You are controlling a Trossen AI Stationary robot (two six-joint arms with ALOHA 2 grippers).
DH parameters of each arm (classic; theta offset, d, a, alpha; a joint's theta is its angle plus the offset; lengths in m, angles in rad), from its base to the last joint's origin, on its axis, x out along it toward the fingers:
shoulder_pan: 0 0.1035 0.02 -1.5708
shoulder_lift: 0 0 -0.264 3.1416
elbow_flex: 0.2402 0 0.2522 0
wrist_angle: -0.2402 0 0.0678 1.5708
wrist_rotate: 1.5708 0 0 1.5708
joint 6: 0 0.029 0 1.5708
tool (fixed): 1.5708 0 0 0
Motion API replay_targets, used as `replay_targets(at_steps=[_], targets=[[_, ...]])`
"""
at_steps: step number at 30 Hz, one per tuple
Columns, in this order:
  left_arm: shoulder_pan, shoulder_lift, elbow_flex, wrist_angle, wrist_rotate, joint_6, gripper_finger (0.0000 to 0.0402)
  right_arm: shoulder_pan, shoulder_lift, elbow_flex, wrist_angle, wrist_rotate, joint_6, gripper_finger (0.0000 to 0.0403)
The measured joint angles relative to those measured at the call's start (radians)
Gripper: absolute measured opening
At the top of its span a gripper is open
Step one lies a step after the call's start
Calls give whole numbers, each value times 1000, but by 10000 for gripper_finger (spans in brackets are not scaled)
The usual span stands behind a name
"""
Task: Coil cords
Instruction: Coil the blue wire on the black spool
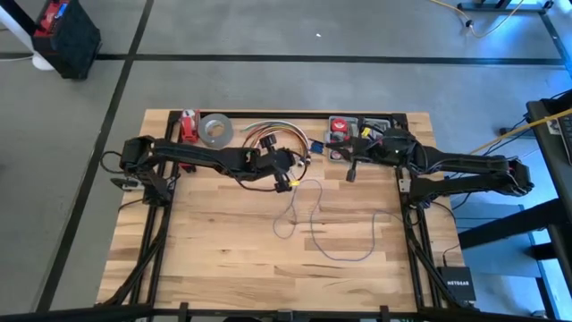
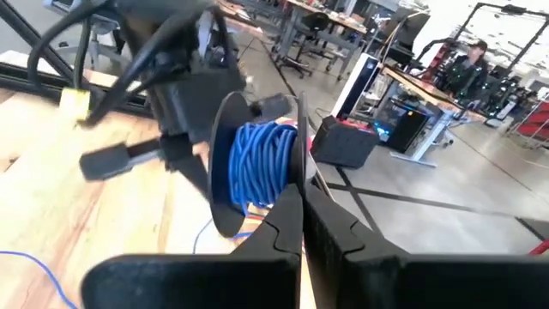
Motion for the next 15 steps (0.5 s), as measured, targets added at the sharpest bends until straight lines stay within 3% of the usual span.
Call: replay_targets(at_steps=[9,15], targets=[[28,-179,-6,13,4,-41,2,-1,33,7,-98,-48,-38,5],[25,-206,-5,156,123,-85,1,-1,129,6,-67,98,-83,5]])
